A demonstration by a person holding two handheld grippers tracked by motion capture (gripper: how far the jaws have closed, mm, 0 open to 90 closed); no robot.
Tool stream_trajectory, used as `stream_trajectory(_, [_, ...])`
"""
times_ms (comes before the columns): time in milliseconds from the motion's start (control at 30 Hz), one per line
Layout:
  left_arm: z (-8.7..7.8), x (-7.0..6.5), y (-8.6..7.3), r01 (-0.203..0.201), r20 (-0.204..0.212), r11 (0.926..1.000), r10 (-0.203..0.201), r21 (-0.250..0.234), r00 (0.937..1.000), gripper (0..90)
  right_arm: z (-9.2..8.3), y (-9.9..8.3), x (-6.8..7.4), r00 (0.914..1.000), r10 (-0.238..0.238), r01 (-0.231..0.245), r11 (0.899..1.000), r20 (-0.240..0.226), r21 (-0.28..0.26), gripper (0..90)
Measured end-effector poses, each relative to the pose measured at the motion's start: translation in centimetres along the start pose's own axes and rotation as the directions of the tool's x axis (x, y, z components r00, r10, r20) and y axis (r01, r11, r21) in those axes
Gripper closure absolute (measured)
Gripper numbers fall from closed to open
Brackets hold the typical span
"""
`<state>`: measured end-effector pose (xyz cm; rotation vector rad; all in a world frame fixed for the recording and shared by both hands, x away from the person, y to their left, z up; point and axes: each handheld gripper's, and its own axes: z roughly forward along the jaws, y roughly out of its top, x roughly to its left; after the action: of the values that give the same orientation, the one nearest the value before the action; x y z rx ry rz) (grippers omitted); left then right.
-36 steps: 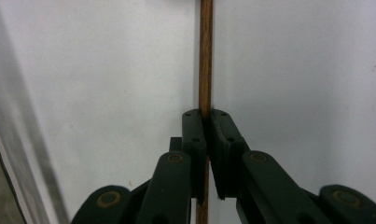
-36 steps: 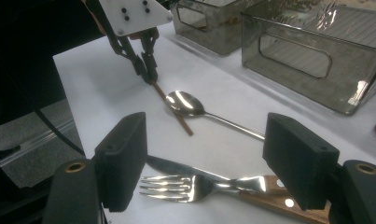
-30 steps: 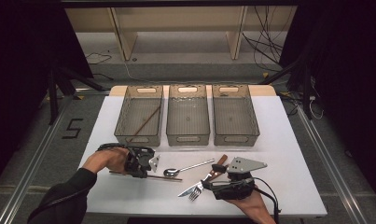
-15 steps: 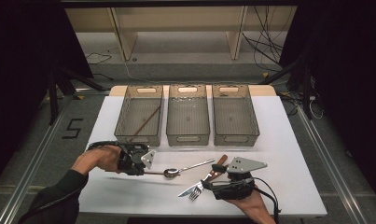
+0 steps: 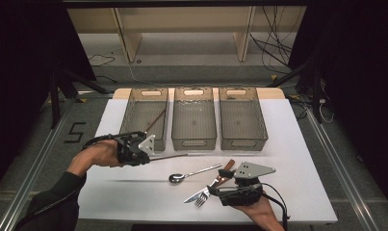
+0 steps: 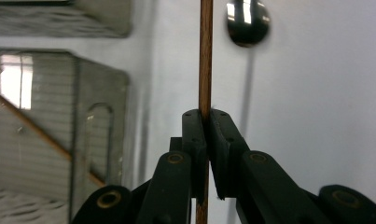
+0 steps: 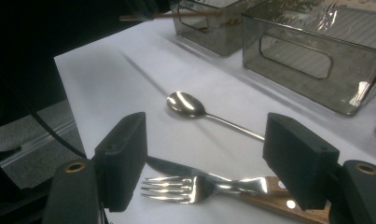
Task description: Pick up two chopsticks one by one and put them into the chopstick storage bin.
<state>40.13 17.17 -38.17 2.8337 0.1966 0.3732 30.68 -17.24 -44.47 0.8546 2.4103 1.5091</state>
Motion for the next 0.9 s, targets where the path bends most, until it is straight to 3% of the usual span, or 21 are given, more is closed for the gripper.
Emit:
stream_trajectory(67, [-0.4,1.0,0.0,0.067,-0.036,0.9976,-0.068,-0.017,0.9971,84.8,0.0,0.0,0.0,1.0,0.0,0.0,1.0,0.001,-0.001,31.2])
stream_trajectory(100, [-0.6,1.6,0.1,0.11,-0.055,0.9934,-0.111,-0.033,0.9922,84.8,0.0,0.0,0.0,1.0,0.0,0.0,1.0,0.0,-0.001,31.2])
stream_trajectory(167, [-1.1,2.8,0.0,0.191,-0.081,0.9802,-0.194,-0.053,0.9776,84.8,0.0,0.0,-0.1,1.0,0.002,-0.002,1.0,0.0,-0.001,31.2])
stream_trajectory(200, [-1.4,3.5,0.1,0.224,-0.109,0.9727,-0.23,-0.059,0.9672,84.8,0.0,0.0,-0.1,1.0,0.002,-0.002,1.0,0.0,-0.001,31.2])
stream_trajectory(233, [-1.7,4.2,0.1,0.259,-0.127,0.9636,-0.266,-0.065,0.9556,84.8,-0.1,0.0,-0.1,1.0,0.001,-0.001,1.0,0.0,-0.002,31.2])
stream_trajectory(300, [-2.2,5.4,0.1,0.335,-0.138,0.9366,-0.347,-0.101,0.9277,84.8,-0.1,0.0,-0.1,1.0,0.001,-0.001,1.0,-0.002,-0.003,31.0])
stream_trajectory(400, [-2.5,7.2,0.1,0.395,-0.179,0.9128,-0.408,-0.102,0.8954,84.8,-0.1,0.0,0.0,1.0,-0.002,0.002,1.0,-0.004,-0.005,31.0])
stream_trajectory(500, [-2.7,8.8,0.2,0.457,-0.22,0.8832,-0.469,-0.104,0.8554,84.8,-0.2,0.0,0.0,1.0,0.002,-0.002,1.0,-0.007,-0.012,30.9])
stream_trajectory(533, [-2.7,9.2,0.1,0.466,-0.233,0.8785,-0.477,-0.104,0.8474,84.8,-0.2,0.0,0.0,0.9999,0.008,-0.008,1.0,-0.007,-0.016,31.0])
stream_trajectory(600, [-2.7,10.2,0.0,0.501,-0.253,0.8584,-0.512,-0.112,0.8209,84.8,-0.2,0.0,-0.1,1.0,0.001,-0.001,1.0,-0.007,-0.012,30.9])
stream_trajectory(700, [-2.2,11.6,-0.3,0.561,-0.263,0.8148,-0.579,-0.147,0.7718,84.8,-0.3,0.0,-0.1,1.0,0.005,-0.005,1.0,-0.008,-0.013,30.9])
stream_trajectory(733, [-2.2,11.9,-0.3,0.564,-0.263,0.8128,-0.581,-0.147,0.77,84.7,-0.3,0.0,-0.1,1.0,0.004,-0.004,1.0,-0.008,-0.014,30.9])
stream_trajectory(800, [-1.9,12.5,-0.4,0.577,-0.263,0.8007,-0.598,-0.161,0.7569,84.7,-0.3,0.0,-0.1,1.0,0.004,-0.004,1.0,-0.007,-0.018,30.8])
stream_trajectory(867, [-1.6,12.9,-0.3,0.581,-0.267,0.7954,-0.606,-0.171,0.7498,84.8,-0.4,0.0,-0.1,1.0,0.003,-0.003,1.0,-0.007,-0.017,30.8])
stream_trajectory(900, [-1.6,13.1,-0.2,0.581,-0.268,0.7959,-0.605,-0.171,0.7498,84.7,-0.4,0.0,-0.2,1.0,0.002,-0.002,1.0,-0.008,-0.017,30.8])
